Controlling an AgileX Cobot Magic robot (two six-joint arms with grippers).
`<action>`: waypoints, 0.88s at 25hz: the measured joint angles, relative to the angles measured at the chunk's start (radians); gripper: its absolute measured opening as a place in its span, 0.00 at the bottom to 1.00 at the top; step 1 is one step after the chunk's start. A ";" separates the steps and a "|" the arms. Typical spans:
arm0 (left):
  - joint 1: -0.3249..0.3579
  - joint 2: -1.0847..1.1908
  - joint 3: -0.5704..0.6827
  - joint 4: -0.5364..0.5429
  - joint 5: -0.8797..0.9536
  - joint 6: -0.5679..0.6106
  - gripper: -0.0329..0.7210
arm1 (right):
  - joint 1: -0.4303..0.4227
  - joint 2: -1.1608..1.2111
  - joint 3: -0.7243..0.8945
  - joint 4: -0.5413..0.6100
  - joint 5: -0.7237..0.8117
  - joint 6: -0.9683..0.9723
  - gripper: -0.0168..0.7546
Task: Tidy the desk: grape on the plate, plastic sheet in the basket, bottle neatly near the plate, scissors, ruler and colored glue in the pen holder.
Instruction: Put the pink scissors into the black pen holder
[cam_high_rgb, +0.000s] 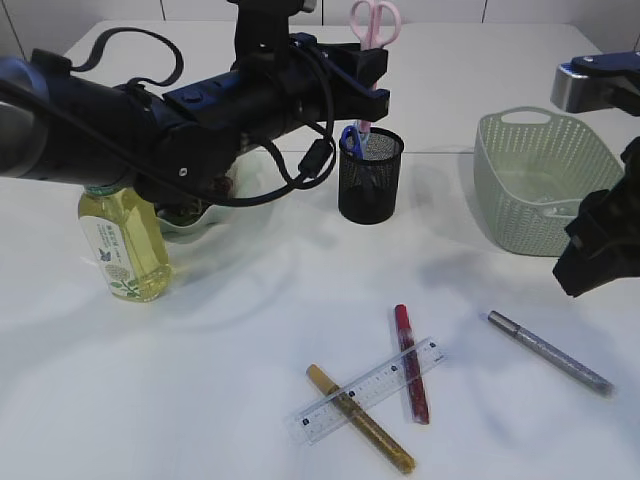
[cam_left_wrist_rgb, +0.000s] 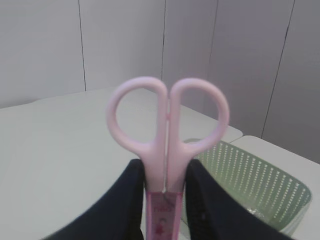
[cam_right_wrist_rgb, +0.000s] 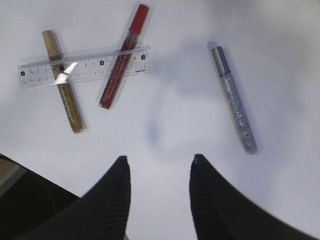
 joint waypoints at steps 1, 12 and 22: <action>0.006 0.013 -0.007 0.000 -0.011 0.000 0.30 | 0.000 0.000 0.000 0.000 0.000 0.000 0.44; 0.028 0.221 -0.248 0.000 -0.050 0.000 0.31 | 0.000 0.000 0.000 0.000 -0.002 0.000 0.44; 0.045 0.355 -0.387 -0.017 -0.050 0.000 0.31 | 0.000 0.000 0.000 -0.001 -0.002 -0.001 0.44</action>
